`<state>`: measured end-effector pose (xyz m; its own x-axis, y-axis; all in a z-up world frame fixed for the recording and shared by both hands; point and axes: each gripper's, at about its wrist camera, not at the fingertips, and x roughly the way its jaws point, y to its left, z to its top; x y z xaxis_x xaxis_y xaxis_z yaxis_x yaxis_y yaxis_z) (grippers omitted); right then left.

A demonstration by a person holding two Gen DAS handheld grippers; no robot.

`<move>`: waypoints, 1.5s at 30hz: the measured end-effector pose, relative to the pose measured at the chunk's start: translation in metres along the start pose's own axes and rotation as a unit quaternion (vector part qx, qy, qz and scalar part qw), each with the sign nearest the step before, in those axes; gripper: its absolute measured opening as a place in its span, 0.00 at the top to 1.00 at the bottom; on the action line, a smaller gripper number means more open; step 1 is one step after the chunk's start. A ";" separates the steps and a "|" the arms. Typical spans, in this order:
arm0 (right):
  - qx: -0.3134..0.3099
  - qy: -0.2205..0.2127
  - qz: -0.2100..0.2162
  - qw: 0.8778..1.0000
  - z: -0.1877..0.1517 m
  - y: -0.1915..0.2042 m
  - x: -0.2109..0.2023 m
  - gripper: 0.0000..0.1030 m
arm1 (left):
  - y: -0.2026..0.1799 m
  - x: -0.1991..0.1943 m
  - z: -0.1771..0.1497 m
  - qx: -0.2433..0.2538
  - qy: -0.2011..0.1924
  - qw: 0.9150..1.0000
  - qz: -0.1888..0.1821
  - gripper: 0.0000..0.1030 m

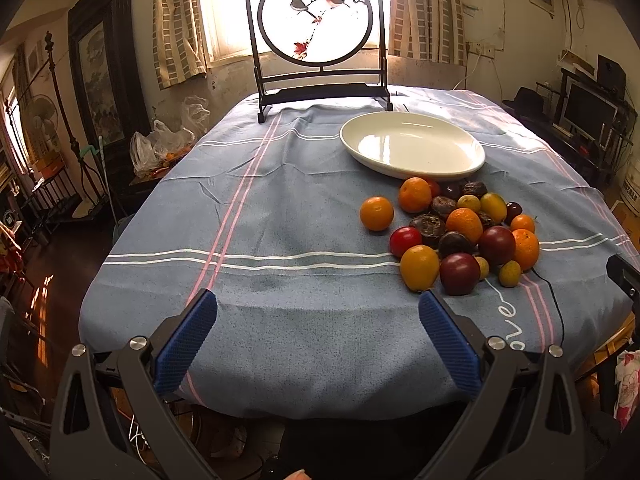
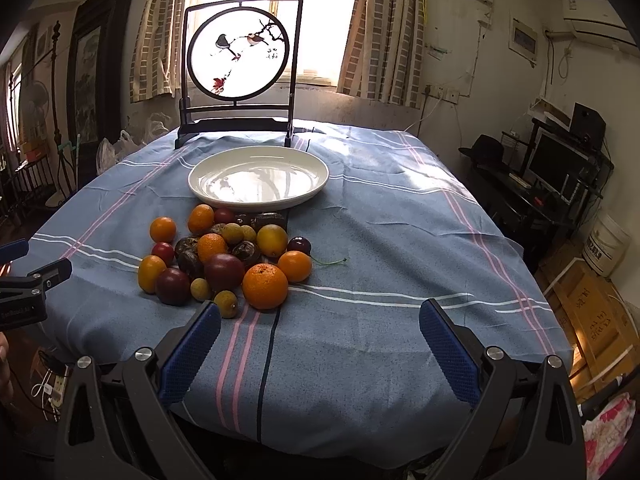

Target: Organize fruits

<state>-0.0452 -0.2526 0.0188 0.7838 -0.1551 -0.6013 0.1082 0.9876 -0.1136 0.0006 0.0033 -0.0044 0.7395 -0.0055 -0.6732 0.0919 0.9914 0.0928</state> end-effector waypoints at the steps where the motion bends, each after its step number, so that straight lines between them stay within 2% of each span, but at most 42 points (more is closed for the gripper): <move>1: -0.001 -0.001 0.001 1.000 0.000 0.000 0.000 0.03 | 0.000 0.000 0.000 -0.002 0.001 1.000 0.000 0.04; 15: -0.011 -0.007 0.000 1.000 0.001 0.004 -0.003 0.03 | 0.007 0.000 0.004 -0.014 0.003 1.000 0.001 0.04; 45: -0.010 -0.007 0.001 1.000 0.001 0.005 -0.004 0.03 | 0.006 -0.004 0.004 -0.003 -0.005 1.000 0.007 0.04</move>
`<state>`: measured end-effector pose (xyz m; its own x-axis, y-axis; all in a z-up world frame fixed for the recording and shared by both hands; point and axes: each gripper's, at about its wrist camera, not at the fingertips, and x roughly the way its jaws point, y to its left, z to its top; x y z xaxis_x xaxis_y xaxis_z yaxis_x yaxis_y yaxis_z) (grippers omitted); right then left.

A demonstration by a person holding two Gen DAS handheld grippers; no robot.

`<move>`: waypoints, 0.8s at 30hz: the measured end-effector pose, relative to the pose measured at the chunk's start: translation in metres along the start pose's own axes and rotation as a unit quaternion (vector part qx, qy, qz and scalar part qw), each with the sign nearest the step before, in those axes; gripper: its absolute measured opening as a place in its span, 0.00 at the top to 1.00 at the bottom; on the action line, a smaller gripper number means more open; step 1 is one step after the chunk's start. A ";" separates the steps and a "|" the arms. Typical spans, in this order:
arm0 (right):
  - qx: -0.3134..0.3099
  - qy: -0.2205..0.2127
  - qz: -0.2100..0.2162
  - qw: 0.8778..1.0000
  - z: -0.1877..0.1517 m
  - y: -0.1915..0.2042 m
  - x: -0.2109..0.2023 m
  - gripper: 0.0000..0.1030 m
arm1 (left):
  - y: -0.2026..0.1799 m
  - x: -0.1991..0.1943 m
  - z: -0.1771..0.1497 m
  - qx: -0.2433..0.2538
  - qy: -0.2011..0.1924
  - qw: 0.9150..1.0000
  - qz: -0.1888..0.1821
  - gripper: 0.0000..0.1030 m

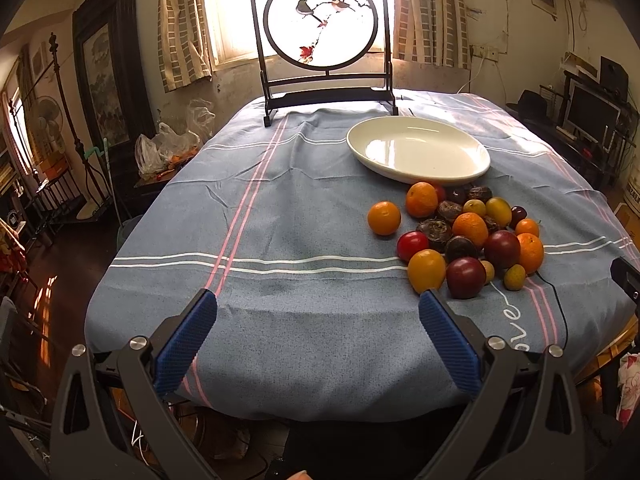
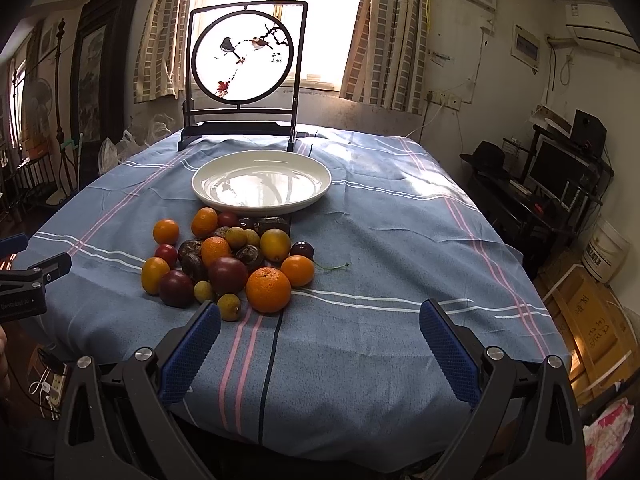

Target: Organize fruits

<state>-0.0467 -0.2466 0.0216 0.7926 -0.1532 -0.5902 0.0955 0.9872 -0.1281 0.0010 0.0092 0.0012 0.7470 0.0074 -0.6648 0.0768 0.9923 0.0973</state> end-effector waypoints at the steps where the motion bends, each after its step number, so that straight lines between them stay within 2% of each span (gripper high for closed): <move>1: 0.000 0.000 -0.001 1.000 0.000 0.000 0.000 0.03 | 0.000 0.000 0.000 0.000 0.000 1.000 -0.001 0.04; 18: 0.002 0.004 -0.001 1.000 -0.004 -0.002 0.002 0.03 | -0.002 0.001 -0.003 0.002 0.000 1.000 -0.002 0.04; 24: 0.006 0.013 -0.009 1.000 -0.013 -0.009 0.011 0.03 | -0.010 0.008 -0.010 0.035 -0.004 0.999 -0.017 0.04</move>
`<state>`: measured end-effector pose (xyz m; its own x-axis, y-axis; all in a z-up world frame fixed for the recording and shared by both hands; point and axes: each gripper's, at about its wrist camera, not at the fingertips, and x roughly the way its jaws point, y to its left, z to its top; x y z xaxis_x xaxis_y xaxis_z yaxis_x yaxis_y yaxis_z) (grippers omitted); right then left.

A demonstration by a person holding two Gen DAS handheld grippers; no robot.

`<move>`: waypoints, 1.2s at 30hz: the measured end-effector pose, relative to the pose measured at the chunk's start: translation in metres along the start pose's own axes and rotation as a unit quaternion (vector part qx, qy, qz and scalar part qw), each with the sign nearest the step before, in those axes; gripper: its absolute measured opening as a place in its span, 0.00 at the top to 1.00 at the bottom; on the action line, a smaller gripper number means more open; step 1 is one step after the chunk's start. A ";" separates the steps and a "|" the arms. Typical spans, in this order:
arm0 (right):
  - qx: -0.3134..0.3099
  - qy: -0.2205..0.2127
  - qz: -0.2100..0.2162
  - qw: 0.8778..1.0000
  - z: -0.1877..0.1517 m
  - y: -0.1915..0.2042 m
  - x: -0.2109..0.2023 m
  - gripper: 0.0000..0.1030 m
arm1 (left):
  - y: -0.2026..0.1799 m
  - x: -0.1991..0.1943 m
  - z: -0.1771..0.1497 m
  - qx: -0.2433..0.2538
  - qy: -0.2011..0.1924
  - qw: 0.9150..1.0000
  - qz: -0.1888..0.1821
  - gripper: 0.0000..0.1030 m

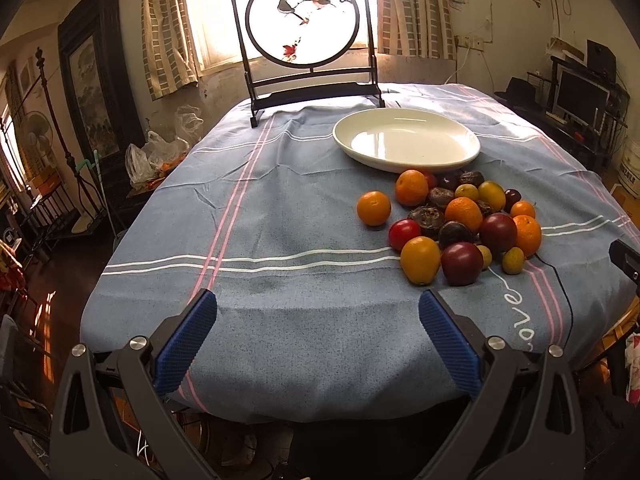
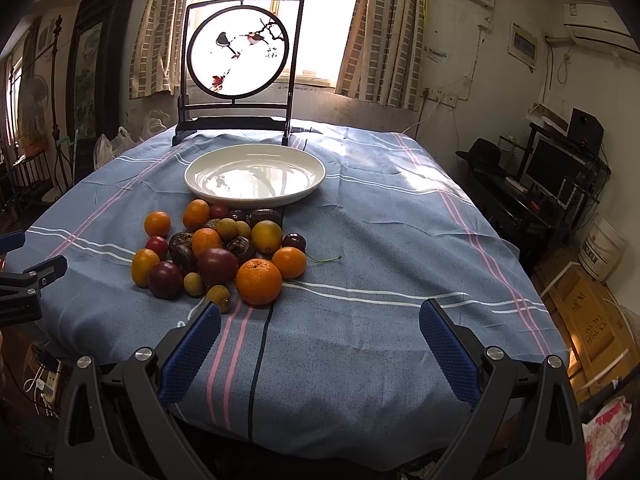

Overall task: Organize fruits
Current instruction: 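Grasp a tangerine with the right gripper and place it on the white plate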

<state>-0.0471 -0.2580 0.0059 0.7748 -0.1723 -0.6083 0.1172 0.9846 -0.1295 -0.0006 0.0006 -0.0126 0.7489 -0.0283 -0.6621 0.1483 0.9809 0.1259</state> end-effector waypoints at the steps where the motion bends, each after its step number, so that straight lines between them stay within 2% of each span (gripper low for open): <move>1: 0.002 0.005 -0.001 1.000 -0.003 -0.003 0.004 0.03 | -0.002 0.002 -0.001 0.003 -0.002 1.000 -0.009 0.04; 5: 0.017 0.036 0.001 0.999 -0.017 -0.013 0.025 0.03 | -0.012 0.013 0.001 0.019 -0.020 0.998 -0.058 0.04; 9: 0.021 0.052 0.002 0.998 -0.023 -0.019 0.040 0.03 | -0.040 0.041 0.004 0.071 -0.005 0.996 -0.049 0.06; 10: 0.021 0.050 0.000 0.999 -0.024 -0.020 0.041 0.03 | -0.046 0.048 0.004 0.082 0.001 0.995 -0.052 0.19; 11: 0.022 0.049 -0.002 0.999 -0.025 -0.022 0.043 0.03 | -0.050 0.056 0.005 0.088 0.012 0.995 -0.055 0.36; 12: 0.023 0.049 -0.003 0.999 -0.025 -0.023 0.044 0.03 | -0.052 0.064 0.005 0.090 0.024 0.994 -0.062 0.47; 14: 0.025 0.052 -0.001 0.998 -0.026 -0.026 0.048 0.03 | -0.054 0.075 0.006 0.088 0.036 0.993 -0.074 0.46; 17: 0.025 0.055 0.002 0.998 -0.025 -0.027 0.054 0.03 | -0.056 0.081 0.007 0.087 0.031 0.991 -0.096 0.46; 20: 0.020 0.057 0.006 0.998 -0.022 -0.024 0.060 0.03 | -0.059 0.084 0.009 0.093 0.020 0.991 -0.094 0.46; 22: 0.016 0.061 0.012 0.998 -0.020 -0.020 0.065 0.03 | -0.060 0.087 0.010 0.094 0.015 0.991 -0.096 0.49; 24: 0.007 0.062 0.017 0.998 -0.017 -0.015 0.068 0.03 | -0.059 0.091 0.012 0.086 0.018 0.988 -0.125 0.63; 30: -0.004 0.055 0.026 0.998 -0.008 -0.007 0.067 0.03 | -0.059 0.090 0.010 0.081 0.011 0.988 -0.131 0.63; 33: -0.004 0.060 0.066 0.996 -0.005 -0.004 0.070 0.03 | -0.052 0.079 0.009 0.070 0.005 0.988 -0.137 0.63; 36: -0.008 0.062 0.126 0.990 0.000 0.004 0.076 0.03 | -0.041 0.062 0.009 0.061 -0.014 0.990 -0.129 0.63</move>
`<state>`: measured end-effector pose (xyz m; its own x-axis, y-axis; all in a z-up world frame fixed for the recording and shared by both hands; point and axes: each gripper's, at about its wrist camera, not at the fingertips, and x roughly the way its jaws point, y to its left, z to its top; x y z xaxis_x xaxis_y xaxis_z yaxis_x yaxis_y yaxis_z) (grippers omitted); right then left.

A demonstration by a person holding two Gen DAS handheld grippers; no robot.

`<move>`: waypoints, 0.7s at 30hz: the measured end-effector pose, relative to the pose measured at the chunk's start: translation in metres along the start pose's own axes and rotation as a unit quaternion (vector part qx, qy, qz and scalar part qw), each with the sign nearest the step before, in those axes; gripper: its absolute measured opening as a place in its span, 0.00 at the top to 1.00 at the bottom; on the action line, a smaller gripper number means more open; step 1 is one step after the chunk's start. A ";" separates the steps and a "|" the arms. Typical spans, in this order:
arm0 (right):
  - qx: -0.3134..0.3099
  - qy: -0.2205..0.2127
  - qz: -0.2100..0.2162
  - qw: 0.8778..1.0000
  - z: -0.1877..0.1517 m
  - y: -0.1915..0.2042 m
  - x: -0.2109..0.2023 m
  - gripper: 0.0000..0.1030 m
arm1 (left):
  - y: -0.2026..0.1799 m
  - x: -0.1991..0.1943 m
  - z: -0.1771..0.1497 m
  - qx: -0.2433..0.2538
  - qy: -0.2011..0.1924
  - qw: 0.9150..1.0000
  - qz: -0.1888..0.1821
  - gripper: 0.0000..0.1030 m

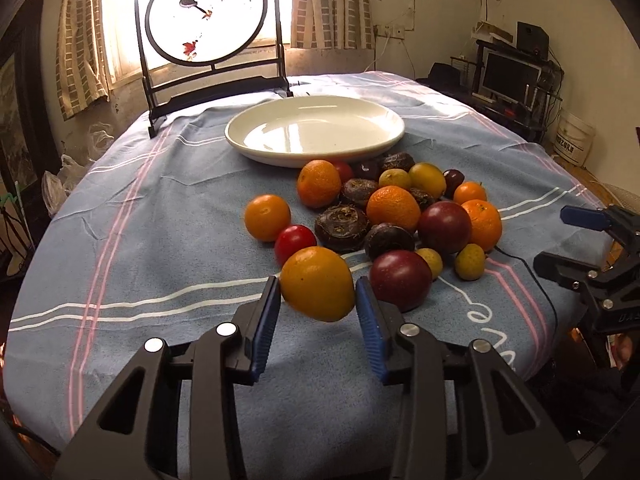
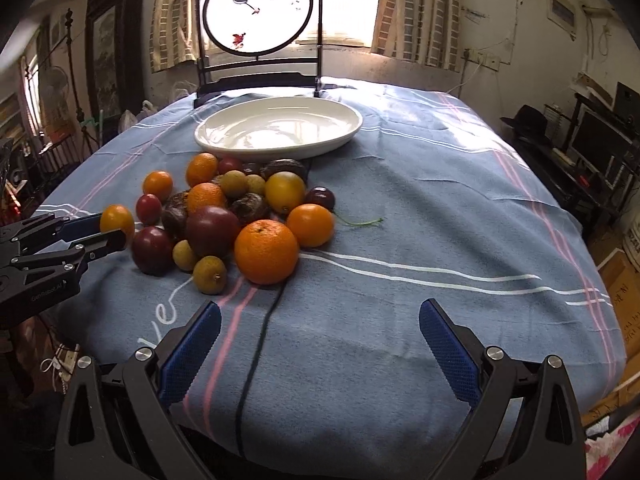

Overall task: Organize fruits
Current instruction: 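Grasp a tangerine with the right gripper and place it on the white plate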

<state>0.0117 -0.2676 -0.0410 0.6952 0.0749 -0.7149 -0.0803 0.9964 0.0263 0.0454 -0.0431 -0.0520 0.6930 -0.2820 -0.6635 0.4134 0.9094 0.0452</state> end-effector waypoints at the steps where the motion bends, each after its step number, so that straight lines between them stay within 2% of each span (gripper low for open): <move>1: 0.000 -0.001 0.020 1.000 0.003 0.001 0.003 0.03 | 0.002 -0.006 0.000 -0.001 -0.006 1.000 0.004 0.63; 3: 0.006 0.002 0.044 0.999 0.010 0.002 0.011 0.07 | 0.007 -0.016 -0.001 -0.006 -0.011 1.000 0.007 0.63; 4: 0.003 0.009 0.053 0.999 0.014 0.004 0.016 0.15 | 0.010 -0.020 -0.002 -0.010 -0.011 1.000 0.008 0.63; 5: -0.005 0.018 0.060 0.998 0.017 0.006 0.023 0.28 | 0.014 -0.022 -0.003 -0.014 -0.011 1.000 0.009 0.63; 7: -0.019 0.032 0.051 0.998 0.019 0.010 0.034 0.46 | 0.020 -0.025 -0.005 -0.021 -0.013 1.000 0.013 0.63; 8: -0.021 0.034 0.045 0.998 0.020 0.009 0.039 0.51 | 0.023 -0.025 -0.006 -0.023 -0.014 1.000 0.016 0.63; 12: 0.010 0.042 0.080 0.996 0.021 0.001 0.046 0.55 | 0.030 -0.022 -0.010 -0.028 -0.009 0.999 0.025 0.63; 18: 0.016 0.038 0.079 0.996 0.022 0.001 0.050 0.56 | 0.030 -0.016 -0.011 -0.027 -0.007 0.999 0.021 0.63; 21: 0.015 0.026 0.079 0.996 0.020 0.003 0.039 0.57 | 0.031 -0.017 -0.010 -0.031 -0.009 0.999 0.017 0.63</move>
<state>0.0532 -0.2606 -0.0550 0.6374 0.2296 -0.7356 -0.1642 0.9731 0.1615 0.0403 -0.0071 -0.0467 0.7166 -0.2549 -0.6493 0.3522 0.9357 0.0214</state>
